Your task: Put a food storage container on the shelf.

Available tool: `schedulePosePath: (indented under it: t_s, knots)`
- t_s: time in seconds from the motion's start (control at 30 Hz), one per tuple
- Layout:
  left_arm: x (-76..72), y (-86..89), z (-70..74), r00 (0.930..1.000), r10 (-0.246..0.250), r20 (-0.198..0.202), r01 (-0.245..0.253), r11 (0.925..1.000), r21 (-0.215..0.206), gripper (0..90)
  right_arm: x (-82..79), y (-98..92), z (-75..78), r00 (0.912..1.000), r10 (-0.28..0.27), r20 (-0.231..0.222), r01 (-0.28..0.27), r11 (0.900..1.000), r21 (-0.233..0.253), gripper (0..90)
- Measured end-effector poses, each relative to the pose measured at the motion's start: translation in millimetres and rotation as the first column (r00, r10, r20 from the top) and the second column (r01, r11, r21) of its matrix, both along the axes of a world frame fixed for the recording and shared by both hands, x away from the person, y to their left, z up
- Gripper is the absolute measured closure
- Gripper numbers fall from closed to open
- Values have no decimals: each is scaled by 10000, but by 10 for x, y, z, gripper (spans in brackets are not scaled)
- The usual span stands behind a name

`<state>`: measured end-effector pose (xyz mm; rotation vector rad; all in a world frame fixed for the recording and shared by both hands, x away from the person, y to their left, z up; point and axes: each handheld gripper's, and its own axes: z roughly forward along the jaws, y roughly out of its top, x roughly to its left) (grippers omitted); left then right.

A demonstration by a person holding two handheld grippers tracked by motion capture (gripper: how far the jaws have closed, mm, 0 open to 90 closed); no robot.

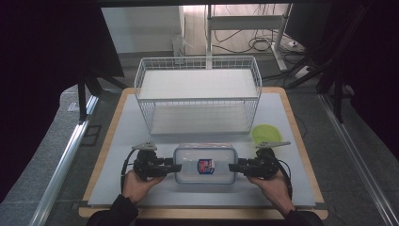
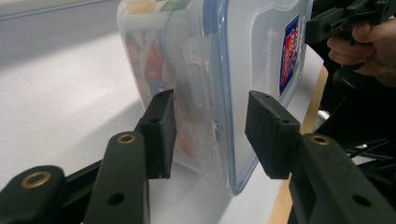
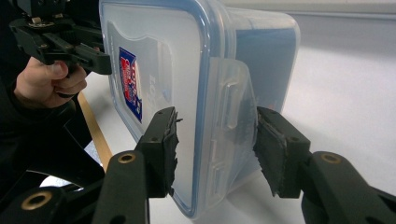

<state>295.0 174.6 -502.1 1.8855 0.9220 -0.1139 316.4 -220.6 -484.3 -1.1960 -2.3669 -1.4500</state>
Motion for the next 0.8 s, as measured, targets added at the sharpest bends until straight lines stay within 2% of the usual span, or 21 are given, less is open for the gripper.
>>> schedulePosePath:
  t_s: [0.17,0.5,0.77,0.8]
  knots:
    - [-1,15,55,9999,-3,147,5,10000,-82,544,-5,0,47,9998,-12,184,10,9999,141,512]
    - [49,90,198,9992,10,397,11,9985,-540,552,24,17,222,9976,-74,686,41,9988,481,520]
    - [72,124,364,9976,106,688,-72,9987,-501,552,77,49,360,9953,-22,971,-33,9984,571,520]
    - [75,133,400,9970,123,769,-86,9988,-478,551,89,67,414,9945,-12,1045,-51,9982,598,520]
